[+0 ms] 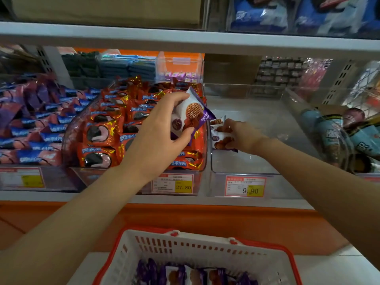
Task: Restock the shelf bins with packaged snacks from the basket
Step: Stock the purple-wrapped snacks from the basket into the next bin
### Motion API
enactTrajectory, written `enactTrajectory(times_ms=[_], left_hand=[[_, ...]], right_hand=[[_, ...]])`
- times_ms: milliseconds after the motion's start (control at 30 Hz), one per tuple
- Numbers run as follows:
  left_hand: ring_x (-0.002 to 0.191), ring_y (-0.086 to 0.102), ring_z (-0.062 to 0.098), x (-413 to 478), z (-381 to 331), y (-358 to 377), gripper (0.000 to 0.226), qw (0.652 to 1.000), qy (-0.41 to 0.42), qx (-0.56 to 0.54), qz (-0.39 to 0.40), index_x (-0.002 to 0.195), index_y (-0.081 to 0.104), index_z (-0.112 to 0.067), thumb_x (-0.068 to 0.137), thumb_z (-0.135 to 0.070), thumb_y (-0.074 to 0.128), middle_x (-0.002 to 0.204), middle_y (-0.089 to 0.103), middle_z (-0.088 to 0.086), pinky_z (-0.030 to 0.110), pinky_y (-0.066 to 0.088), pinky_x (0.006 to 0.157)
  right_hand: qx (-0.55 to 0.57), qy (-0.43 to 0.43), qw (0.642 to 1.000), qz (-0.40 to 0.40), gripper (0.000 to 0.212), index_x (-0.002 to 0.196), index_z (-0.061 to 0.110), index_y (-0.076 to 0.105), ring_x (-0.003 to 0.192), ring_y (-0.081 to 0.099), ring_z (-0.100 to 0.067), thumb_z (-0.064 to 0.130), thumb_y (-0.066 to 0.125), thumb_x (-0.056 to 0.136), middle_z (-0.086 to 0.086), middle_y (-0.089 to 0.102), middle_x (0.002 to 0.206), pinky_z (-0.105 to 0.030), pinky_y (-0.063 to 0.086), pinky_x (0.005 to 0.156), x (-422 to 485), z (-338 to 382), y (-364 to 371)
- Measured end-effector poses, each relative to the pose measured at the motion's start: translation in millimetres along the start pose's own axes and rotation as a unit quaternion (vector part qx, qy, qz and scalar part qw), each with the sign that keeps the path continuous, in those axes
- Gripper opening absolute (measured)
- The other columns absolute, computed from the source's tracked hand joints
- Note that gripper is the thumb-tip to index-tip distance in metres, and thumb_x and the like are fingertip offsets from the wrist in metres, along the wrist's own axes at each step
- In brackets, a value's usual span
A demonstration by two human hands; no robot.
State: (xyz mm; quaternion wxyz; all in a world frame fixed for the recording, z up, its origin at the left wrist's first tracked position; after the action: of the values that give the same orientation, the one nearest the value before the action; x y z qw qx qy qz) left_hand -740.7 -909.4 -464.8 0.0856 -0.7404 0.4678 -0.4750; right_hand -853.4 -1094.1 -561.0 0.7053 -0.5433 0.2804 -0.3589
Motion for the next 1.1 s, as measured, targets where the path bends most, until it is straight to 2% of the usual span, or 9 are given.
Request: enactTrajectory(times_ms=[67, 267, 367, 500, 600, 767, 933, 1033, 1100], left_hand=[[0.102, 0.05, -0.013, 2.6, 4.3, 0.0, 0.053, 1.0, -0.005, -0.016, 0.002, 0.132, 0.04, -0.022, 0.087, -0.014, 0.067, 0.116, 0.045, -0.019, 0.004, 0.041, 0.089], [0.109, 0.052, 0.003, 9.1, 4.6, 0.1, 0.056, 1.0, 0.006, -0.011, 0.011, 0.134, 0.041, -0.017, 0.085, -0.012, 0.069, 0.12, 0.047, -0.012, 0.007, 0.043, 0.091], [0.104, 0.051, 0.0, 10.8, 1.9, 0.8, 0.056, 1.0, 0.013, -0.006, 0.015, 0.133, 0.042, -0.016, 0.084, -0.011, 0.07, 0.118, 0.046, -0.012, -0.001, 0.039, 0.085], [0.1, 0.049, -0.006, 12.0, -0.7, 0.5, 0.055, 1.0, 0.021, 0.0, 0.012, 0.133, 0.045, -0.015, 0.084, -0.01, 0.07, 0.12, 0.044, -0.01, -0.002, 0.036, 0.086], [0.105, 0.041, -0.007, 13.0, -3.2, -0.5, 0.055, 1.0, 0.024, 0.011, 0.003, 0.132, 0.047, -0.013, 0.083, -0.009, 0.07, 0.12, 0.044, -0.006, -0.003, 0.035, 0.086], [0.106, 0.04, -0.006, 13.6, -7.5, -0.7, 0.055, 1.0, 0.018, 0.019, 0.004, 0.132, 0.049, -0.014, 0.082, -0.01, 0.072, 0.118, 0.045, -0.008, -0.002, 0.034, 0.087], [0.107, 0.04, -0.008, 11.9, -13.2, -4.4, 0.057, 1.0, 0.015, 0.026, 0.001, 0.132, 0.05, -0.016, 0.081, -0.008, 0.073, 0.118, 0.046, -0.01, -0.002, 0.032, 0.09], [0.109, 0.038, -0.01, 11.6, -14.7, -8.8, 0.056, 0.999, 0.004, 0.032, -0.017, 0.129, 0.051, -0.014, 0.079, -0.007, 0.075, 0.118, 0.047, -0.011, -0.005, 0.029, 0.089], [0.104, 0.037, -0.008, 12.3, -19.7, -12.3, 0.053, 0.998, 0.01, 0.054, -0.036, 0.124, 0.056, -0.01, 0.076, -0.006, 0.077, 0.113, 0.045, -0.008, -0.007, 0.027, 0.087]], right_hand=[[-0.053, -0.014, 0.998, -0.001, 0.052, 0.129, 0.013, 0.046, 0.109, 0.055, -0.026, 0.03, 0.069, 0.085, -0.01, 0.057, 0.125, -0.029, 0.041, 0.081, 6.4, 0.0, 1.5], [-0.207, -0.053, 0.977, -0.022, 0.054, 0.129, 0.015, 0.044, 0.106, 0.058, -0.03, 0.04, 0.064, 0.086, -0.011, 0.058, 0.122, -0.039, 0.049, 0.087, 33.1, 8.0, 3.7], [-0.238, -0.057, 0.969, -0.031, 0.055, 0.133, 0.015, 0.043, 0.106, 0.058, -0.031, 0.036, 0.063, 0.087, -0.012, 0.055, 0.121, -0.039, 0.049, 0.085, 39.9, 10.8, 6.6], [-0.296, -0.066, 0.951, -0.056, 0.059, 0.137, 0.016, 0.039, 0.106, 0.056, -0.03, 0.041, 0.061, 0.088, -0.01, 0.049, 0.124, -0.037, 0.045, 0.08, 37.3, 14.8, 2.8], [-0.339, -0.084, 0.934, -0.077, 0.062, 0.139, 0.016, 0.038, 0.117, 0.046, -0.028, 0.039, 0.063, 0.087, -0.011, 0.042, 0.13, -0.036, 0.042, 0.088, 32.2, 21.4, -2.2], [-0.176, -0.063, 0.982, -0.04, 0.058, 0.136, 0.012, 0.041, 0.101, 0.058, -0.034, 0.033, 0.064, 0.087, -0.014, 0.045, 0.122, -0.041, 0.048, 0.084, 29.6, 17.0, 1.9], [-0.051, -0.063, 0.996, -0.041, 0.05, 0.131, 0.012, 0.044, 0.103, 0.057, -0.031, 0.02, 0.065, 0.087, -0.012, 0.046, 0.126, -0.039, 0.046, 0.087, 20.8, 15.9, -1.2], [0.029, -0.038, 0.995, -0.093, 0.052, 0.133, 0.013, 0.042, 0.108, 0.057, -0.028, 0.009, 0.063, 0.087, -0.01, 0.044, 0.134, -0.039, 0.048, 0.09, 3.2, 10.5, -14.9], [0.139, -0.018, 0.978, -0.157, 0.047, 0.132, 0.013, 0.043, 0.104, 0.058, -0.025, 0.002, 0.058, 0.088, -0.008, 0.046, 0.133, -0.038, 0.05, 0.089, -17.3, 10.7, -34.5]])
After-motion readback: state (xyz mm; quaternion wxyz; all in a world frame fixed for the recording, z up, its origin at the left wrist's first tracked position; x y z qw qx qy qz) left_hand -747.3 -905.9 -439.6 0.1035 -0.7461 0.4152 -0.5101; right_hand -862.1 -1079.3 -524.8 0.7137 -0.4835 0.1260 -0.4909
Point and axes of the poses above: each hand's wrist, its own x-axis towards the middle knuckle, its own y-axis out of the palm, z = x × y, the point moved 10 cm from there along x, towards the middle knuckle
